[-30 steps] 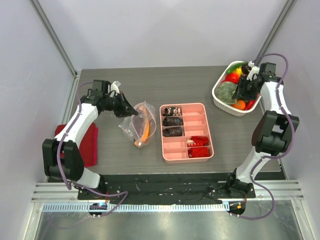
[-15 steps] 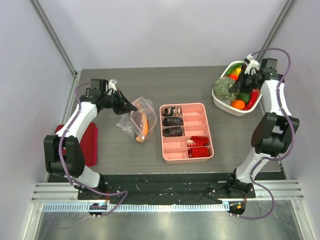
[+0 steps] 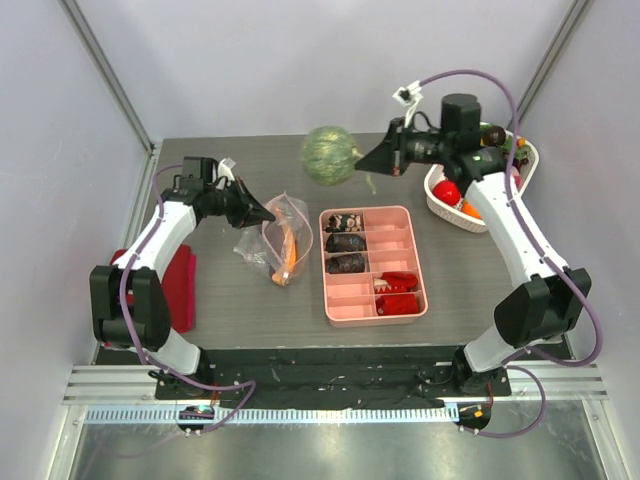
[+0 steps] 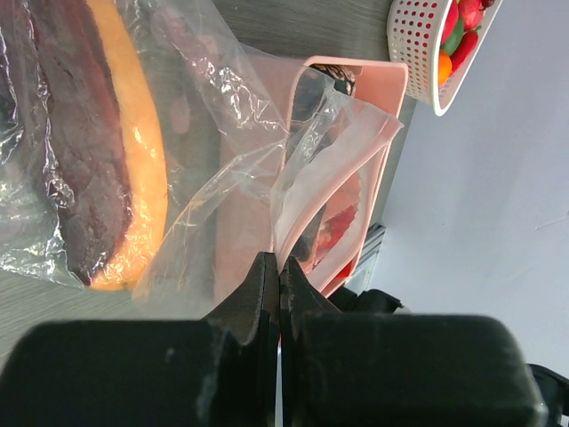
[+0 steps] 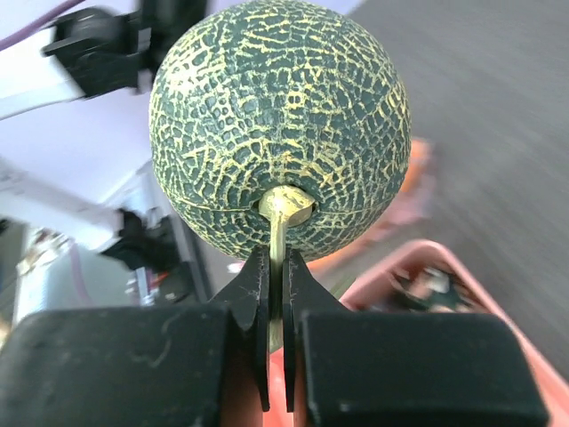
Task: Place the food in the zip-top bag and seal the zipper
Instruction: Pick up the fake fruit from the bin, then place the fake fruit in the zipper food storage bag.
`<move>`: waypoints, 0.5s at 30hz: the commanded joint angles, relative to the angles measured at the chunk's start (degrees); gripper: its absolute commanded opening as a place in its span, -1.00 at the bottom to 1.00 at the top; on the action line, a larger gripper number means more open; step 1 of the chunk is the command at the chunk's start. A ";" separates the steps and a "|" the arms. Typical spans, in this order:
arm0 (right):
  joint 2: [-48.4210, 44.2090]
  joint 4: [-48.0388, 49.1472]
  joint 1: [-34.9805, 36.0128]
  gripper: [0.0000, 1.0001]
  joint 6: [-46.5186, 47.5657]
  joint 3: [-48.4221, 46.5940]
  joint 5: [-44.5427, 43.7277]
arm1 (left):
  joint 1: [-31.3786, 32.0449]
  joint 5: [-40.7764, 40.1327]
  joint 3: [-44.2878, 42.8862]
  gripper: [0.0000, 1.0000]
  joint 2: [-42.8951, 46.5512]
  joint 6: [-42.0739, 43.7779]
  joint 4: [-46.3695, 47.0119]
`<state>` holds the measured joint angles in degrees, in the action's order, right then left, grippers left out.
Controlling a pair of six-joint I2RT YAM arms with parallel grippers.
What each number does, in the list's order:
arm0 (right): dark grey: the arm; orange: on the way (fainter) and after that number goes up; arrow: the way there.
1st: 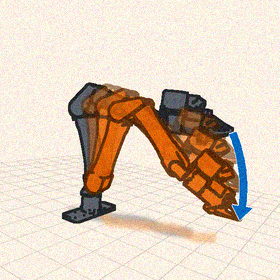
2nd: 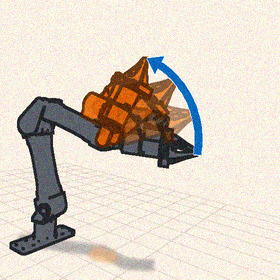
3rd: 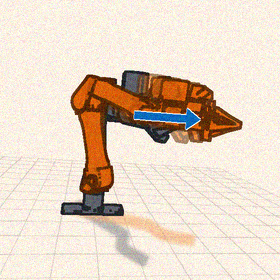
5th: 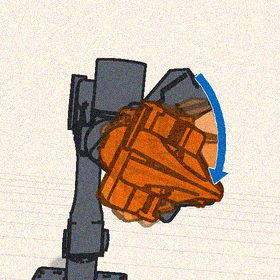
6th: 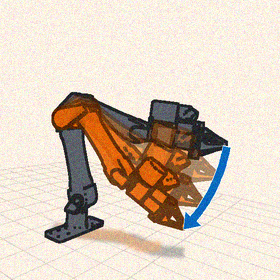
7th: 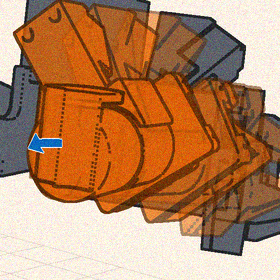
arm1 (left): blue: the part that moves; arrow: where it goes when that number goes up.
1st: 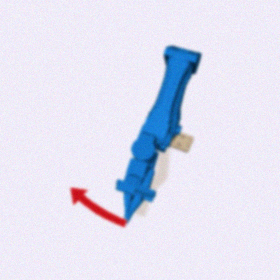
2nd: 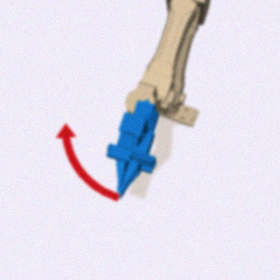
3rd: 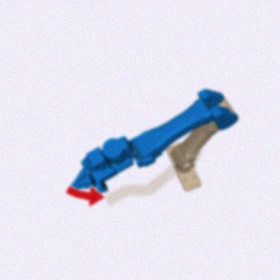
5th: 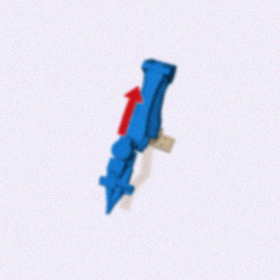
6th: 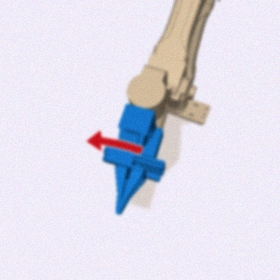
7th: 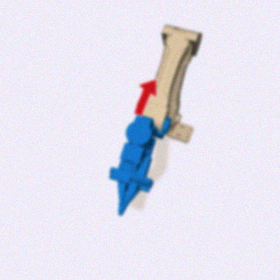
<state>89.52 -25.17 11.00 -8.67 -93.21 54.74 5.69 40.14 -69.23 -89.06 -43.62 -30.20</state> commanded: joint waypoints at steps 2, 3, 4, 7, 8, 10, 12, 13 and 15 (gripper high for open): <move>-0.14 14.43 8.49 -0.98 -9.00 3.29 4.41 | -0.33 2.13 -2.31 -1.00 -0.15 -0.42 1.63; 0.30 14.71 10.77 -0.98 -8.83 3.91 4.58 | -0.33 2.14 -2.31 -1.00 -0.15 -0.42 1.72; 1.35 15.32 11.92 -0.98 -8.91 4.26 4.76 | -0.33 2.40 -2.31 -1.00 -0.15 -0.42 1.72; 2.77 15.50 15.27 -0.98 -7.07 5.23 5.20 | -0.33 2.57 -2.57 -1.00 -0.15 -0.07 1.28; 3.47 15.41 15.88 -0.98 -6.46 5.49 5.29 | -0.33 2.57 -2.66 -1.00 -0.07 -0.07 1.19; 4.44 14.97 16.94 -0.98 -4.96 6.54 4.94 | -0.33 2.66 -2.66 -1.00 0.02 0.02 1.10; 6.19 13.92 17.29 -0.98 -3.30 7.68 4.85 | -0.33 2.84 -2.66 -1.00 0.20 0.02 1.02; 6.55 13.48 17.64 -0.98 -2.68 7.95 4.85 | -0.33 3.01 -2.75 -1.00 0.20 0.02 0.93; 8.03 12.60 18.00 -0.98 -2.06 8.48 3.37 | -0.33 3.45 -2.66 -1.00 0.11 -0.07 0.84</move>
<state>95.88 -13.78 28.69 -13.58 -85.41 58.67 5.69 41.32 -69.41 -89.12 -43.55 -30.26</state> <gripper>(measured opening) 0.059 0.016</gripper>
